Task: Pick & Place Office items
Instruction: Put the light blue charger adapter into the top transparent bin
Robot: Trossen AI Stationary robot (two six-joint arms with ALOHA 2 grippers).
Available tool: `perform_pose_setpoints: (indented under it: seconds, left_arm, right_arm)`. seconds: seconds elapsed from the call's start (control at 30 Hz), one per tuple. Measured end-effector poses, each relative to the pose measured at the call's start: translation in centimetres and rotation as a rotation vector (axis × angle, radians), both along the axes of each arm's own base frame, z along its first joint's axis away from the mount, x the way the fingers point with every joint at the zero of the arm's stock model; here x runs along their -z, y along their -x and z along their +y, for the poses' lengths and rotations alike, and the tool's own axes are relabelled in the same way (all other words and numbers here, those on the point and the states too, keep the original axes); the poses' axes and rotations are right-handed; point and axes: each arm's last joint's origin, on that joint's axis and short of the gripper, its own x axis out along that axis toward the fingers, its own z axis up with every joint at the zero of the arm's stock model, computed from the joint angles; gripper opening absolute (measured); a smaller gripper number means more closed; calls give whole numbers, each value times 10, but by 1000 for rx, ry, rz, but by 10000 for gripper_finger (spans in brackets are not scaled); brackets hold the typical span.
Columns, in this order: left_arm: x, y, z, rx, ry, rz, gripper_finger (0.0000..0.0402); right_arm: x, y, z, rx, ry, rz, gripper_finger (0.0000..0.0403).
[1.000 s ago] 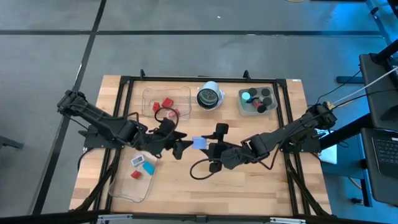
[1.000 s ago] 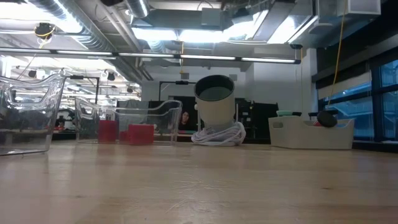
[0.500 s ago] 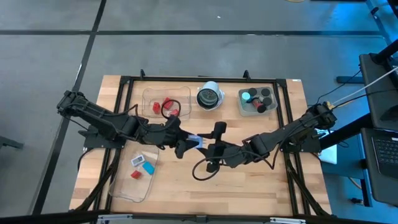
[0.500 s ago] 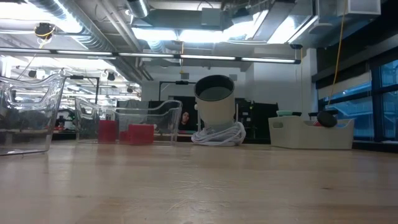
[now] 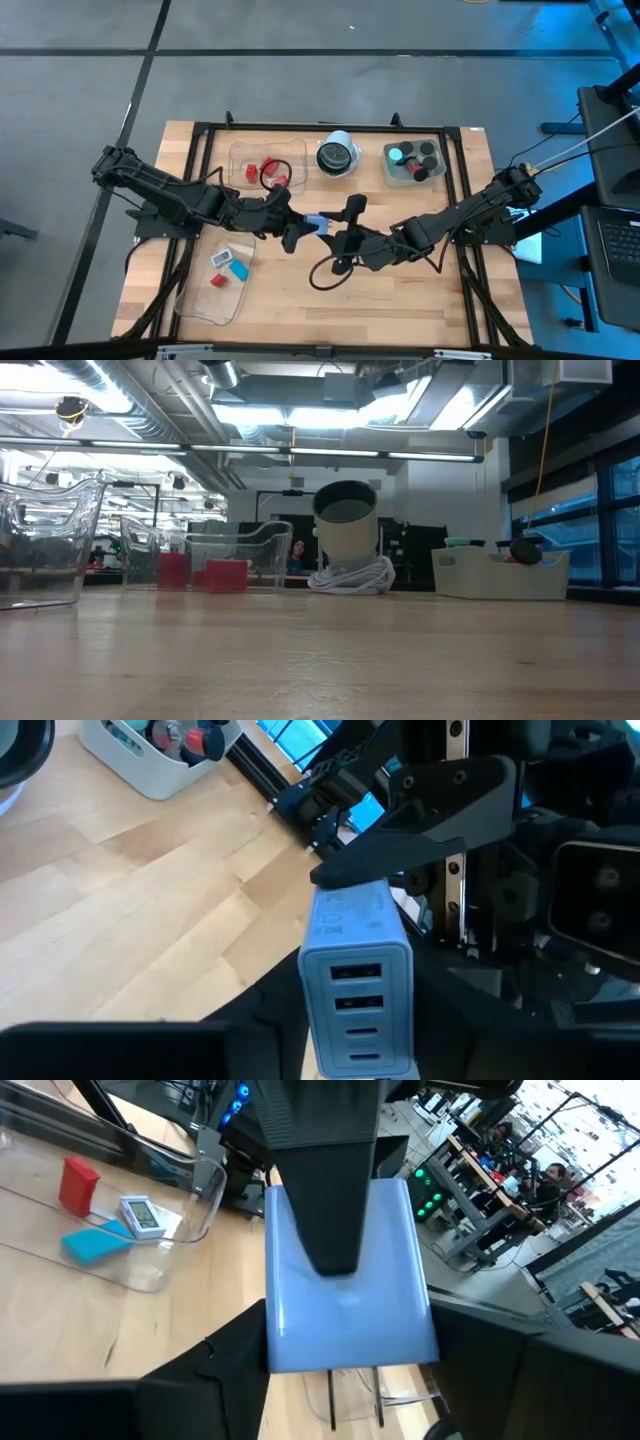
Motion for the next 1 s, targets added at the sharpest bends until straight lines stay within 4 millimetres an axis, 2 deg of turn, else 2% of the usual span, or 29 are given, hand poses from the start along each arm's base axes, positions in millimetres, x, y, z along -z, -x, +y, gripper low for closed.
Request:
perform_pose_setpoints:
  seconds: [0.2,0.47,0.57,0.67,0.87,1.0]
  left_arm:
    - [0,0,0,8,-2,1,120]
    - [0,0,-1,25,-20,5,122]
    - [0,0,-1,35,-27,9,120]
    - [2,0,2,24,-53,32,122]
    - [15,2,28,-94,-173,187,122]
    - [27,8,63,-237,-278,376,122]
  right_arm:
    - [0,0,1,-26,16,13,240]
    - [0,1,2,-77,-113,1,309]
    - [-5,9,1,-139,-208,39,334]
    - [-9,23,-5,-120,-296,102,350]
    - [-23,59,-20,-33,-522,200,357]
    - [-28,74,-27,36,-660,232,357]
